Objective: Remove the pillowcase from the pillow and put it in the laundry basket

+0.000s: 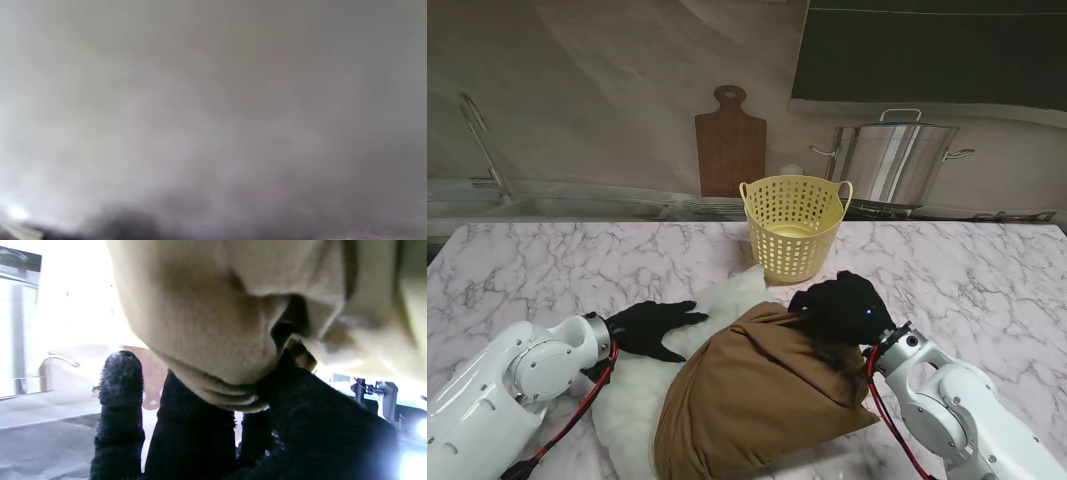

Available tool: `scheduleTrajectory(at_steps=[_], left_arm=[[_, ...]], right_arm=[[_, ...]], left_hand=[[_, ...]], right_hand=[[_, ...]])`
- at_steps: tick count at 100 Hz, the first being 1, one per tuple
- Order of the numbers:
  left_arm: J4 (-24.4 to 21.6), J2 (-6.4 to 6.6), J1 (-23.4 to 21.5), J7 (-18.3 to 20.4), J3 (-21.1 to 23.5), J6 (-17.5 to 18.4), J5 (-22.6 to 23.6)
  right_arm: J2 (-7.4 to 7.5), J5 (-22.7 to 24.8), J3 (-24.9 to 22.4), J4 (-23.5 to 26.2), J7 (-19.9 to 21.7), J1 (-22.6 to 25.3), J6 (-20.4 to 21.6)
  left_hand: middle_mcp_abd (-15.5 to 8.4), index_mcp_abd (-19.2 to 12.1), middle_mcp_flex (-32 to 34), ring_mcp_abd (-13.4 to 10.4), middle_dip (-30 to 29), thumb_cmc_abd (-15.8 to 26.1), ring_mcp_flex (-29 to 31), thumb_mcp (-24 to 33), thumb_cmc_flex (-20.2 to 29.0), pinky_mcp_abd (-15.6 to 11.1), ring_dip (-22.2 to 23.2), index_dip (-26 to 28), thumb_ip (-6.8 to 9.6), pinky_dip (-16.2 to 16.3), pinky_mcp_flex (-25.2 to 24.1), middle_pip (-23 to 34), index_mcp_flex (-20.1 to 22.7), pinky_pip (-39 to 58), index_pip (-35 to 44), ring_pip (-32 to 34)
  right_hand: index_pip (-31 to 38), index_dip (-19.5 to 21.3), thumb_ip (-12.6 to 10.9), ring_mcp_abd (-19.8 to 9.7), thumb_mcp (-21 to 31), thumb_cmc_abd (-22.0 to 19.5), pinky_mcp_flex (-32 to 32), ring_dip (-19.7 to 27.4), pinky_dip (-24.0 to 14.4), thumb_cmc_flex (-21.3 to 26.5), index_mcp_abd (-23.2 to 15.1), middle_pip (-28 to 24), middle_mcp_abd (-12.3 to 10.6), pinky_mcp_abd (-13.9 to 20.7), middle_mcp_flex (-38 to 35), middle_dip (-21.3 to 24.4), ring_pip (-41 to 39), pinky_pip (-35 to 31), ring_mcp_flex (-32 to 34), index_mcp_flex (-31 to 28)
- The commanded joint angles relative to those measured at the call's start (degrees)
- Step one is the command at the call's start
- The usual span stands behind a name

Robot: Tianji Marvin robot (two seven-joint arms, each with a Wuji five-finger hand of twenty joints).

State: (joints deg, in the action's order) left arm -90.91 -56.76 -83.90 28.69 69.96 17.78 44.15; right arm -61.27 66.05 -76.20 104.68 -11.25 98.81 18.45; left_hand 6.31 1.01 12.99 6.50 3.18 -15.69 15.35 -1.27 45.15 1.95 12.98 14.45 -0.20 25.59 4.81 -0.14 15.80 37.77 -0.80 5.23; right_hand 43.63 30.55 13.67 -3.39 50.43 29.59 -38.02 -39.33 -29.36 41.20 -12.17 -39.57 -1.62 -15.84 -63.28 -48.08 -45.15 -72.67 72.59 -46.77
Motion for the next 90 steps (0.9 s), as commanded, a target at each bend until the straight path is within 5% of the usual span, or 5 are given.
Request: scheduleTrajectory(at_steps=[1,47,90], left_arm=[[2.5,0.79,-0.4,2.2,-0.3,-1.2,1.0],[2.8,1.42,0.8,6.6,-1.4,-4.0,1.9],[1.9,1.12,-2.5,5.9,6.0,-5.6,8.2]], right_arm=[[0.71,0.5,-1.2,0.2,-0.4,1.5,-0.7],[0.17,3.8,-11.0,2.7,-6.0,11.7,-4.5],[-0.59,5.5,-18.1,4.7,-10.4,16.7,-8.3]], left_hand=[[0.8,4.0,-0.6,1.0,0.7,-0.8,0.8,0.7,2.7,2.2,0.0,0.2,-0.10,-0.5,0.1,0.0,1.2,-8.8,2.5,0.7],[1.2,4.4,-1.0,1.2,0.5,1.1,0.5,0.5,3.8,2.2,0.0,0.2,-0.12,-0.4,0.0,-0.3,1.2,-8.9,2.4,0.4],[1.3,4.3,-0.7,1.3,0.6,2.6,0.7,0.5,5.3,2.3,0.0,0.2,-0.17,-0.1,0.1,-0.3,1.6,-9.1,2.6,0.5]], right_hand=[[7.7,4.6,-1.6,0.5,3.2,-5.4,0.5,-1.3,0.2,6.2,-7.3,-1.4,-0.8,0.6,0.9,-0.8,-1.9,0.1,0.9,-3.4],[7.7,4.6,-1.5,0.9,3.7,-5.1,0.6,-1.6,0.1,6.2,-6.7,-1.5,-0.4,0.1,0.8,-0.6,-2.3,0.3,0.8,-3.7],[7.3,4.3,-1.6,1.0,3.8,-5.0,0.8,-1.6,-0.1,6.2,-6.2,-1.3,-0.1,0.0,0.8,-0.6,-2.4,0.4,0.7,-3.7]])
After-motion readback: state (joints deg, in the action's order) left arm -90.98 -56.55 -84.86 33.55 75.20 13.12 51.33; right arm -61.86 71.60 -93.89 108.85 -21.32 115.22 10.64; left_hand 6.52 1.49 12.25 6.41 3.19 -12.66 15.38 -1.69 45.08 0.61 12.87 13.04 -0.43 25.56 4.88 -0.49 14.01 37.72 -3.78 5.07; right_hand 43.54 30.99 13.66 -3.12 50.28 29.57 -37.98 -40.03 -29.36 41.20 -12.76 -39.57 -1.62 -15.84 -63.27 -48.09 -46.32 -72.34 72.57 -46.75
